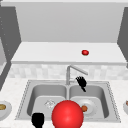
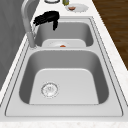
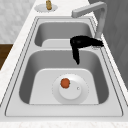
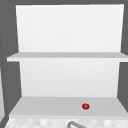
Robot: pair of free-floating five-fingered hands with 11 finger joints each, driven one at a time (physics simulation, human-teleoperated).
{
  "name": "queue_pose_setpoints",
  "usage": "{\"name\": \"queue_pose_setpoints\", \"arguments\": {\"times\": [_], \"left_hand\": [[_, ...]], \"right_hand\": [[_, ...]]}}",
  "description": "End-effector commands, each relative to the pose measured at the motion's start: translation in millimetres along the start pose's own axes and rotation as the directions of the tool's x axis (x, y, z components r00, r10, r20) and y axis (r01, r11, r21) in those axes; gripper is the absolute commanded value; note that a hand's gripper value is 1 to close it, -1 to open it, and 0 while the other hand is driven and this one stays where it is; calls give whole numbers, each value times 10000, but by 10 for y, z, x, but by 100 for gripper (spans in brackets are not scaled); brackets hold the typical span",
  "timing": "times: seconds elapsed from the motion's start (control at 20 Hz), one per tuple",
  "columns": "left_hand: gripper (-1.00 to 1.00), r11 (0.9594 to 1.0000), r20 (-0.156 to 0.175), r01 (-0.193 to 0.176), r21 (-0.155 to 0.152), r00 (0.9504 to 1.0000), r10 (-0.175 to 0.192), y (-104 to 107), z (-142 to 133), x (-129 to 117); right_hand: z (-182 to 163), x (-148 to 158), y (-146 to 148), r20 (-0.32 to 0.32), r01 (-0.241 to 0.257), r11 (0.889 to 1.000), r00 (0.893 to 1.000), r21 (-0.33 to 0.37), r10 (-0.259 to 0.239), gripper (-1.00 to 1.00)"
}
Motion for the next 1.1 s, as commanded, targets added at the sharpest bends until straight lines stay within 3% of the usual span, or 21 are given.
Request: {"name": "queue_pose_setpoints", "arguments": {"times": [0.0,0.2,0.5,1.05], "left_hand": [[0,10000,0,0,0,10000,0,0,0,0],[0,10000,0,0,0,10000,0,0,0,0],[0,10000,0,0,0,10000,0,0,0,0],[0,10000,0,0,0,10000,0,0,0,0]], "right_hand": [[-185,-42,-62,-166,-84,9997,9998,227,88,-100],[-256,-44,-41,362,231,9957,9990,895,-264,-100],[-239,-189,-153,522,407,9917,9975,1223,-474,-100],[-230,-325,-477,544,-20,9878,9985,1558,-66,-100]]}}
